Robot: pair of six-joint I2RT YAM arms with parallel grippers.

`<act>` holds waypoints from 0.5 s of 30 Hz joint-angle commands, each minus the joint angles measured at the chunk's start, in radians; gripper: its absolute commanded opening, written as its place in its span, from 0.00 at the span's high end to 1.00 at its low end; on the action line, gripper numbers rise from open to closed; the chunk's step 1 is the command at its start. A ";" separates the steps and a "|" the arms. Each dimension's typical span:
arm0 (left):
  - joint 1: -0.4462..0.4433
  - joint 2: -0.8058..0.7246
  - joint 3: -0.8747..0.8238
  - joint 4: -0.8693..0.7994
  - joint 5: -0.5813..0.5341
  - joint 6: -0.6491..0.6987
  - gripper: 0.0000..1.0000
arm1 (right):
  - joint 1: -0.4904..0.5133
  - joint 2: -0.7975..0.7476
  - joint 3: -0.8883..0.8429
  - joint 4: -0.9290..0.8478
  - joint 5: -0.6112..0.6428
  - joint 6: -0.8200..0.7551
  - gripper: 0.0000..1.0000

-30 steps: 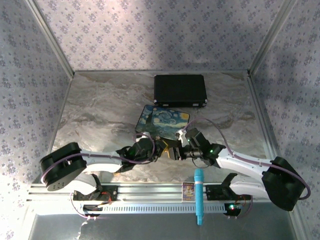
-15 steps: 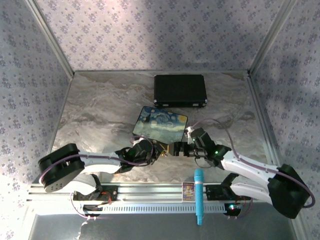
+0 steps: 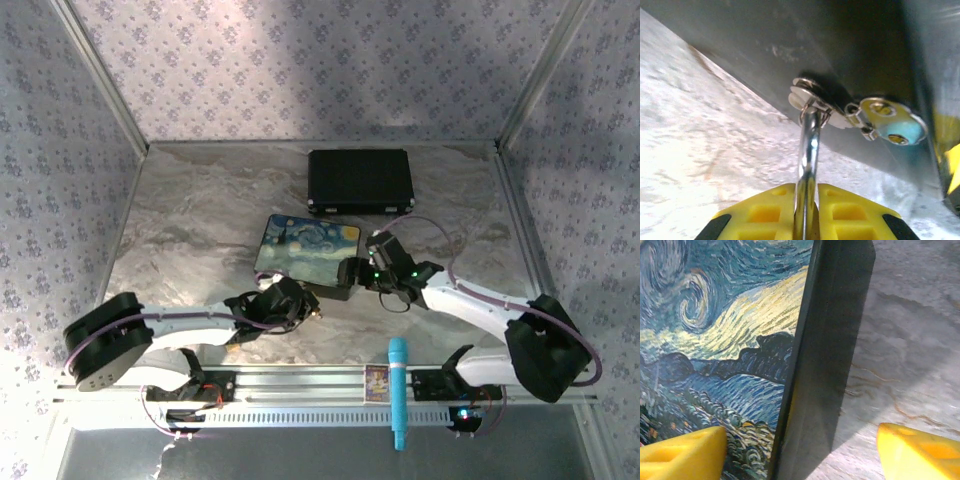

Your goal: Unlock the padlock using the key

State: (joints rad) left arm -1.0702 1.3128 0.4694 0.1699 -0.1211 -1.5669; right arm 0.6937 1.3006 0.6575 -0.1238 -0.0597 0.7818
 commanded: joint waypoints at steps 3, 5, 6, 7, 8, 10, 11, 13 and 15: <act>0.031 -0.074 0.111 -0.508 -0.056 0.261 1.00 | -0.010 0.082 -0.045 -0.044 0.123 -0.003 0.26; 0.039 -0.072 0.140 -0.613 -0.108 0.344 0.98 | -0.008 0.099 -0.040 -0.038 0.122 -0.004 0.27; 0.045 -0.058 0.154 -0.658 -0.127 0.374 0.97 | -0.005 0.106 -0.037 -0.035 0.119 -0.008 0.27; 0.046 -0.041 0.167 -0.689 -0.150 0.396 0.95 | -0.004 0.113 -0.033 -0.030 0.118 -0.010 0.27; 0.049 -0.018 0.174 -0.709 -0.164 0.406 0.95 | -0.001 0.119 -0.031 -0.027 0.114 -0.009 0.28; 0.051 0.025 0.163 -0.682 -0.170 0.415 0.95 | 0.005 0.136 -0.022 -0.019 0.102 -0.012 0.28; 0.050 0.043 0.157 -0.657 -0.167 0.419 0.95 | 0.010 0.142 -0.019 -0.017 0.100 -0.012 0.28; 0.049 0.089 0.164 -0.627 -0.165 0.426 0.95 | 0.020 0.157 -0.015 -0.016 0.104 -0.013 0.28; 0.037 0.130 0.193 -0.649 -0.196 0.426 0.95 | 0.025 0.167 -0.012 -0.015 0.100 -0.014 0.28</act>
State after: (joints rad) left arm -1.0229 1.3743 0.6613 -0.2947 -0.2504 -1.2263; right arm 0.7254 1.4059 0.6796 0.0299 -0.0727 0.7856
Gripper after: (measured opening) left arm 0.126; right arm 0.725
